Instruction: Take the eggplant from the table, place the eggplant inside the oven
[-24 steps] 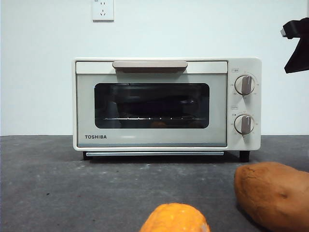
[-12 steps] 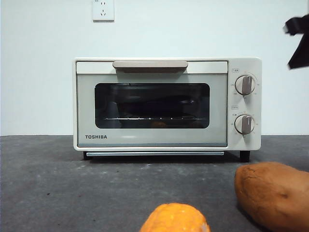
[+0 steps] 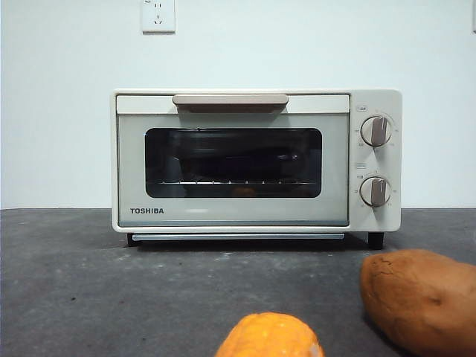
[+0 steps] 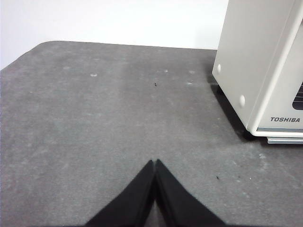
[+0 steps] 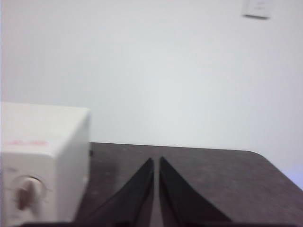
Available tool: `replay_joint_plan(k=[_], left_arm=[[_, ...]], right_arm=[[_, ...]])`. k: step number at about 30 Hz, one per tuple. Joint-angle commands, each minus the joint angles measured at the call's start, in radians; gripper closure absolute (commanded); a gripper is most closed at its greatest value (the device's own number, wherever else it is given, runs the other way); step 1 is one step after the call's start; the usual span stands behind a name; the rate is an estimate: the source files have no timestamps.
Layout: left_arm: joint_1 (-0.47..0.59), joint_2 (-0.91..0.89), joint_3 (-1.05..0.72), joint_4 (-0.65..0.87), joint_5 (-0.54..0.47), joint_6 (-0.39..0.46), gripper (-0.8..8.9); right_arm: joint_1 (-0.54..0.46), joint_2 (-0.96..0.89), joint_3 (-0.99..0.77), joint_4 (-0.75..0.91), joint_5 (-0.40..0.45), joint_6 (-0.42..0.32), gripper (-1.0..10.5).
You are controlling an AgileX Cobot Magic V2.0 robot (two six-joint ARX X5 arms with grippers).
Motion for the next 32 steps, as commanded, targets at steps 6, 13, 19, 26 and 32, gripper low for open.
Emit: replay_joint_plan(k=[6, 13, 19, 26, 32], left_arm=[[0.001, -0.001, -0.011, 0.001, 0.001, 0.004, 8.07], [0.001, -0.001, -0.011, 0.002, 0.001, 0.004, 8.07], [0.001, -0.001, -0.011, 0.002, 0.001, 0.004, 8.07], [0.001, -0.001, -0.011, 0.002, 0.001, 0.004, 8.07], [0.001, -0.001, -0.011, 0.002, 0.001, 0.004, 8.07]], right_arm=[[-0.142, -0.167, -0.198, -0.018, -0.161, 0.026, 9.4], [-0.146, -0.188, -0.3, -0.071, -0.232, 0.042, 9.4], [-0.146, -0.188, -0.299, -0.222, -0.231, 0.056, 9.4], [-0.146, -0.188, -0.299, -0.193, -0.228, 0.112, 9.4], [-0.146, -0.188, -0.299, -0.193, -0.228, 0.112, 9.4]])
